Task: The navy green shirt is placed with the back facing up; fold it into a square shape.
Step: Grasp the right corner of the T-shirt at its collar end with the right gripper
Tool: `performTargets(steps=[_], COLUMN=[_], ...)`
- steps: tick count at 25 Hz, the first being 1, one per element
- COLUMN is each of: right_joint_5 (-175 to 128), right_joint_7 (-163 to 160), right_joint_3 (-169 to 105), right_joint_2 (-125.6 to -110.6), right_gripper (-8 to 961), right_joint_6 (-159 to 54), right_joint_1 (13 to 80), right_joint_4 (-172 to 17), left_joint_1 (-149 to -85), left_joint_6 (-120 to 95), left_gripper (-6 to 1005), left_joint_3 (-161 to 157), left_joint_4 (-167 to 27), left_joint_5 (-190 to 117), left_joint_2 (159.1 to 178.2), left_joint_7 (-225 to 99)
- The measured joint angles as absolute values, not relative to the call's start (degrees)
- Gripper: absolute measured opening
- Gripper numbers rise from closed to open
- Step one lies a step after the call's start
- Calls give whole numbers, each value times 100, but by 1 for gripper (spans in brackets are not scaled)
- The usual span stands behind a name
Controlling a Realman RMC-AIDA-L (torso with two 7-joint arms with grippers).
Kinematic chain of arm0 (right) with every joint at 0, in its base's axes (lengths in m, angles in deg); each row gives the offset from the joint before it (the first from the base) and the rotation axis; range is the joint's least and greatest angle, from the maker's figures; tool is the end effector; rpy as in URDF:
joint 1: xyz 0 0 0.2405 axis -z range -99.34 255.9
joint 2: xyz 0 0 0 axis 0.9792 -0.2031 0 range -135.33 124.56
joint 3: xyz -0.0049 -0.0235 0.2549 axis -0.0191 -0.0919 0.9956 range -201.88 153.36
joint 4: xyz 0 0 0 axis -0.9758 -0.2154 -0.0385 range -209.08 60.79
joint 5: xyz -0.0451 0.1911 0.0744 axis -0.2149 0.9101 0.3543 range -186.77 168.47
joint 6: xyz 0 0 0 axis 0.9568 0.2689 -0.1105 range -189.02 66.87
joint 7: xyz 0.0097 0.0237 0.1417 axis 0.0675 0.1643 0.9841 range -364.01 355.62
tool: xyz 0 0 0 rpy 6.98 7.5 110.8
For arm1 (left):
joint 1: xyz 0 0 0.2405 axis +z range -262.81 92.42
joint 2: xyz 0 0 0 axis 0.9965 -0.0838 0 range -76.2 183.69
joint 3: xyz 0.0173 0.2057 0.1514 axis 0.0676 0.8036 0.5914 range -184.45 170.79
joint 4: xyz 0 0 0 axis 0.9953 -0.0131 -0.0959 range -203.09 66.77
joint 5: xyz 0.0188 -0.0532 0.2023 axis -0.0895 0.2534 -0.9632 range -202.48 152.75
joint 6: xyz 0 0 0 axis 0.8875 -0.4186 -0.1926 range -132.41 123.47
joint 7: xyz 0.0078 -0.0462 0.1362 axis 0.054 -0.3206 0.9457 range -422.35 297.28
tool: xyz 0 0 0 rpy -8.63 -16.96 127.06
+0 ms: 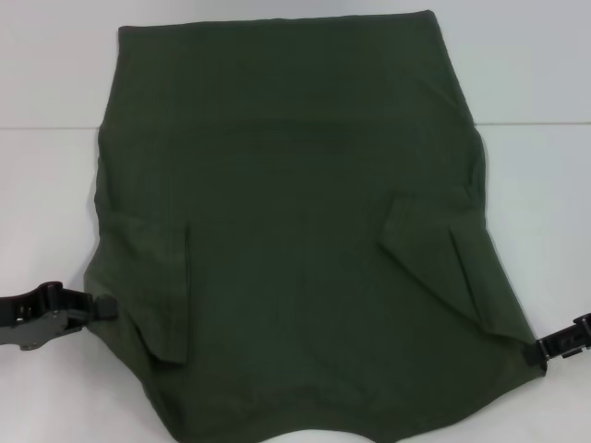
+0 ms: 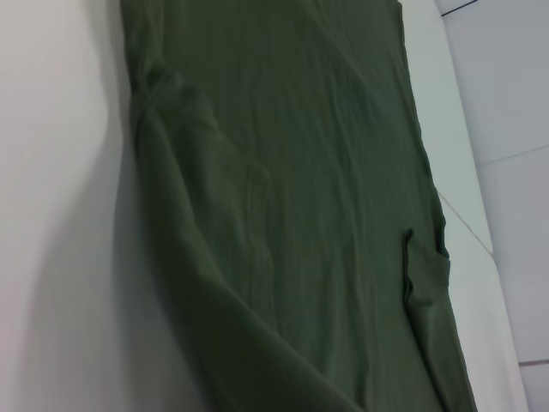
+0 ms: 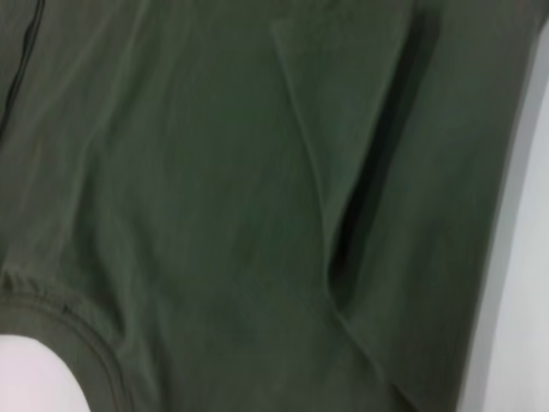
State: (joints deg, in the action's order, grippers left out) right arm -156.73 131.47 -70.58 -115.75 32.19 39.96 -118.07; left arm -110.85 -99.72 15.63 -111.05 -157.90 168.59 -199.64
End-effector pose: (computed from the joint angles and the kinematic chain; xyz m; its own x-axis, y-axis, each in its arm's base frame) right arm 0.2953 0.3497 0.0533 0.3705 -0.9283 0.0321 -0.8991 -0.3671 -0.2384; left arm -0.3362 0.2954 0.0602 -0.0586 0.9054 0.4205 0.9826 -0.0221 0.1846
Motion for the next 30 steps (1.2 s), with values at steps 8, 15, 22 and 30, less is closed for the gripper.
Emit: performTargets(steps=[8, 15, 22, 30], right_joint_5=[-15842, -15877, -15881, -15816], right_joint_7=[13184, 13176, 13145, 13102], right_joint_3=[-7093, -7094, -7102, -7103], right_joint_2=[-11669, -11731, -11818, -11921], right_gripper=[762, 758, 754, 749], right_joint_6=[3036, 2914, 2916, 2980], right_joint_1=[3904, 3816, 3720, 3674], right_joint_4=[-11791, -11627, -11500, -11500], left_joint_1=[-11082, -11064, -11065, -11093], left_joint_6=[-9984, -9992, -9992, -9992], left_gripper=[17, 17, 17, 17], left_joint_3=[1567, 1532, 1532, 1531], left_joint_4=[-11105, -11105, -11105, -11105], left_joint_5=[-15785, -15783, -15783, -15783], left_joint_2=[16864, 16862, 16869, 16878], left_joint_7=[-19975, -19990, -19991, -19991])
